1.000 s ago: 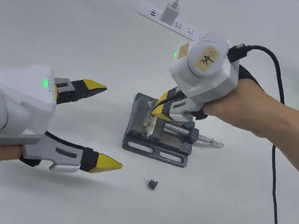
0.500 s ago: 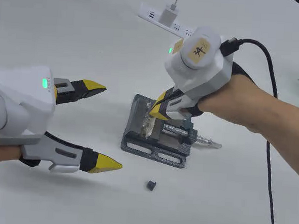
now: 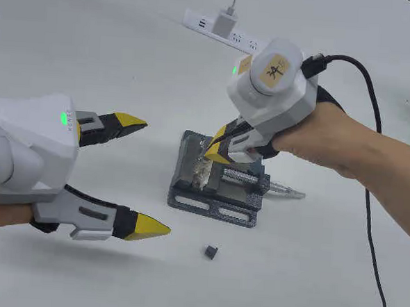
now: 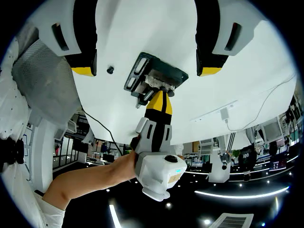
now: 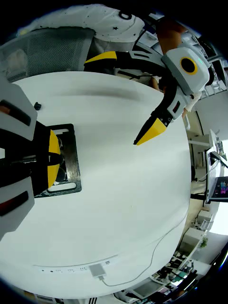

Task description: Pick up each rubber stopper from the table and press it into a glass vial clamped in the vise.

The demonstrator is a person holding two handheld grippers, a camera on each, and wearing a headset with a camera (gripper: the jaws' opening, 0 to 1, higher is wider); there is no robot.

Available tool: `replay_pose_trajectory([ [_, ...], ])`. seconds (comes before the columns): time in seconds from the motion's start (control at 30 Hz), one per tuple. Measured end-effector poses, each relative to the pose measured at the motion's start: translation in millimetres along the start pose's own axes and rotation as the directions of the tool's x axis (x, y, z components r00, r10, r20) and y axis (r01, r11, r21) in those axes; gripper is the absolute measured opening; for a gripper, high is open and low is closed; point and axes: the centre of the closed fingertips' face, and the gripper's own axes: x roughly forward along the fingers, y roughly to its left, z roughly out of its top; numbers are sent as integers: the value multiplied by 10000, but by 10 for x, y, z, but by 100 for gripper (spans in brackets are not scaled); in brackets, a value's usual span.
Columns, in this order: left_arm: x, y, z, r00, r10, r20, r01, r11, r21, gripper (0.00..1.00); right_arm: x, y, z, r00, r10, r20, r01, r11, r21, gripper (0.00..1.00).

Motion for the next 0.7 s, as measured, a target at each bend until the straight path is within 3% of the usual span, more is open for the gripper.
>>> replay_pose_trajectory([
  [0.5, -22, -60, 24, 10000, -21, -82, 22, 10000, 76, 86, -55, 127, 35, 9980, -425, 475, 426, 9991, -11, 1],
  [0.7, -36, -85, 23, 9999, -50, -146, 51, 9999, 115, 86, -37, 83, 36, 9971, -512, 559, 513, 9987, 4, 1],
])
